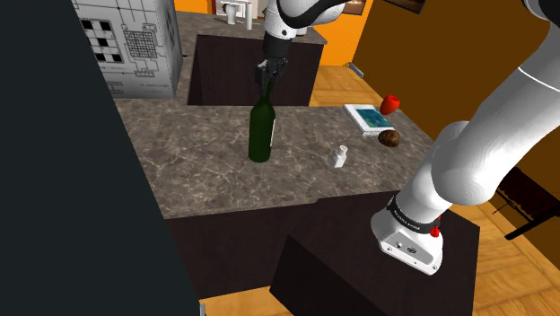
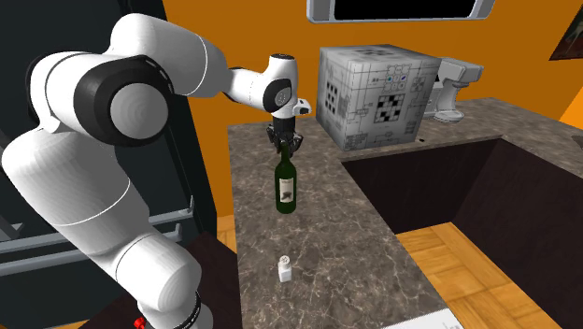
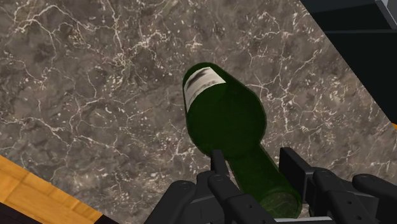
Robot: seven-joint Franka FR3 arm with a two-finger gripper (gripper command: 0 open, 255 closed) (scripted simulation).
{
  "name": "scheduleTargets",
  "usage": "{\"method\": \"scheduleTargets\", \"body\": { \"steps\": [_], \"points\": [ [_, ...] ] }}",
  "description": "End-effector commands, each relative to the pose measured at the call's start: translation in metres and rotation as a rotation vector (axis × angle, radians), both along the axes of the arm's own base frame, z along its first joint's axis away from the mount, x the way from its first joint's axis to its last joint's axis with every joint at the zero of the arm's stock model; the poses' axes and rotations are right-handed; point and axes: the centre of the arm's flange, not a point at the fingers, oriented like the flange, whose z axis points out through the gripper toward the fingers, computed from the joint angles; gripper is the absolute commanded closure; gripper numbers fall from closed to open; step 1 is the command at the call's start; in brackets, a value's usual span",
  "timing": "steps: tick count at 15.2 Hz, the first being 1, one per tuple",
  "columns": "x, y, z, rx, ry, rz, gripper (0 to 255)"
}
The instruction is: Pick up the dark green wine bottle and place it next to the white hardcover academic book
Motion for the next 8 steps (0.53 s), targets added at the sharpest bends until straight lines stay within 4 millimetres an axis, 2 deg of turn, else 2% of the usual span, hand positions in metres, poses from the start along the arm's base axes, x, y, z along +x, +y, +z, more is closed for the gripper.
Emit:
{"method": "scheduleTargets", "body": {
  "steps": [1, 3, 8],
  "points": [
    [0.000, 0.000, 0.000, 0.000, 0.000, 0.000, 255],
    [0.000, 0.000, 0.000, 0.000, 0.000, 0.000, 255],
    [0.000, 0.000, 0.026, 0.000, 0.000, 0.000, 255]
  ]
}}
